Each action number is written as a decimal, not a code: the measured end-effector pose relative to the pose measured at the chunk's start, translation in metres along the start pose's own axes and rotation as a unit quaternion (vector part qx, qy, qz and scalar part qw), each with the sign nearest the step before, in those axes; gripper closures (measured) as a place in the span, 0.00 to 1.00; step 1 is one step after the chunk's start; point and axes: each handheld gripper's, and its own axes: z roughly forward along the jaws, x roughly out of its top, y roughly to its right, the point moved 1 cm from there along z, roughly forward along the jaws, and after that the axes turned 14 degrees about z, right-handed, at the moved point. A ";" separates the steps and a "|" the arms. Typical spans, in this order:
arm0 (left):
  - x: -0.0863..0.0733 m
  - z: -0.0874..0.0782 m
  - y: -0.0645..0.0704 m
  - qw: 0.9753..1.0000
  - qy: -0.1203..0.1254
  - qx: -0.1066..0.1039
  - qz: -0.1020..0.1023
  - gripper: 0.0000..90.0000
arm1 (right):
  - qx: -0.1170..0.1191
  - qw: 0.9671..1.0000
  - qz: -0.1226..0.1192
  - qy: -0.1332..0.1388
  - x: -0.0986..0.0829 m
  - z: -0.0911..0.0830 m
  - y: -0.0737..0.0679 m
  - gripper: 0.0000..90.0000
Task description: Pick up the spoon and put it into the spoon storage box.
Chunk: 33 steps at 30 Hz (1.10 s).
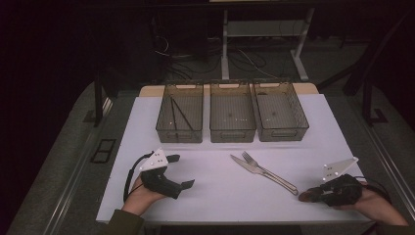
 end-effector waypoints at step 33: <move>-0.002 -0.001 -0.002 1.000 0.000 0.001 -0.005 0.00 | 0.003 0.989 0.049 0.136 0.043 -0.014 0.005 0.89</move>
